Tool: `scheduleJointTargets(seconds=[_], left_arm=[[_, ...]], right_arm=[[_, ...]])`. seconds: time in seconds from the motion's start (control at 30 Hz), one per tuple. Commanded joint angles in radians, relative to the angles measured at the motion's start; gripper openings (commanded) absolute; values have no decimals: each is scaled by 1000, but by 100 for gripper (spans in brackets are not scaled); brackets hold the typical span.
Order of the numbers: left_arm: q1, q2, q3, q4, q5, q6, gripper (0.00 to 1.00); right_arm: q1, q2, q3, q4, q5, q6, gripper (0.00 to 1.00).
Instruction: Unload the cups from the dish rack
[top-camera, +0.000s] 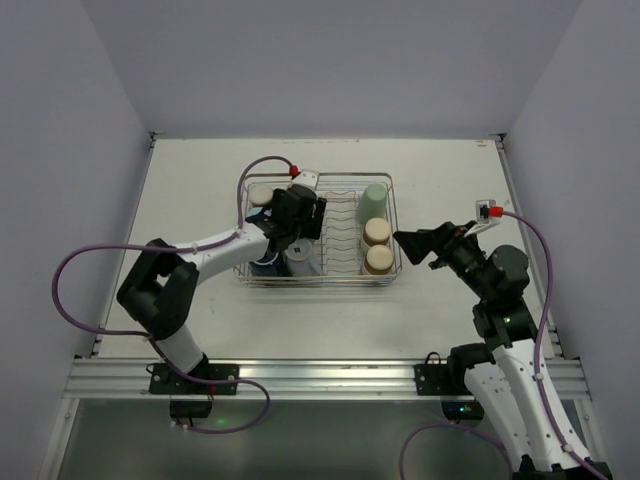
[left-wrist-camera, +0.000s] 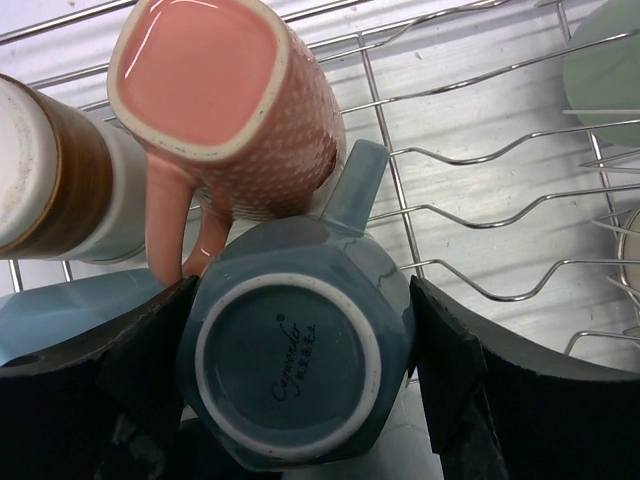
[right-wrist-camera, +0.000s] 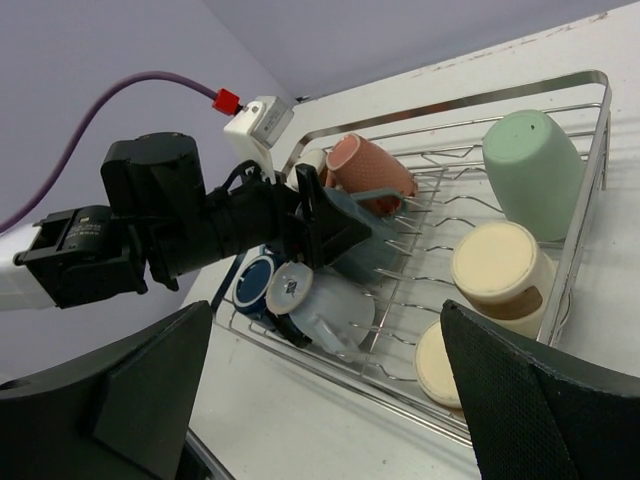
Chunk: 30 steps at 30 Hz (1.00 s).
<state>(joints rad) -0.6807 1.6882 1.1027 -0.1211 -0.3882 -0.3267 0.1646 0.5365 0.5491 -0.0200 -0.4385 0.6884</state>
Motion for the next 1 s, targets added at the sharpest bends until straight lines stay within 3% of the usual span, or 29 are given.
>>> scheduleJointTargets(seconds=[0.0, 0.03, 0.13, 0.37, 0.53, 0.73, 0.97], left_arm=[[9, -79, 23, 89, -6, 12, 37], [9, -94, 26, 89, 0, 14, 30], [9, -162, 46, 97, 12, 14, 23], [9, -306, 68, 100, 37, 9, 16], [9, -436, 14, 103, 142, -84, 12], [9, -590, -141, 337, 417, -288, 11], [9, -627, -276, 560, 557, -462, 8]], right_arm=[[9, 8, 3, 40, -25, 7, 98], [9, 10, 5, 40, -26, 10, 98], [15, 20, 11, 54, -31, 22, 98], [36, 88, 14, 143, -63, 75, 97], [104, 149, 5, 258, -86, 149, 88], [265, 266, 3, 460, -9, 181, 83], [335, 388, 5, 652, 4, 264, 76]])
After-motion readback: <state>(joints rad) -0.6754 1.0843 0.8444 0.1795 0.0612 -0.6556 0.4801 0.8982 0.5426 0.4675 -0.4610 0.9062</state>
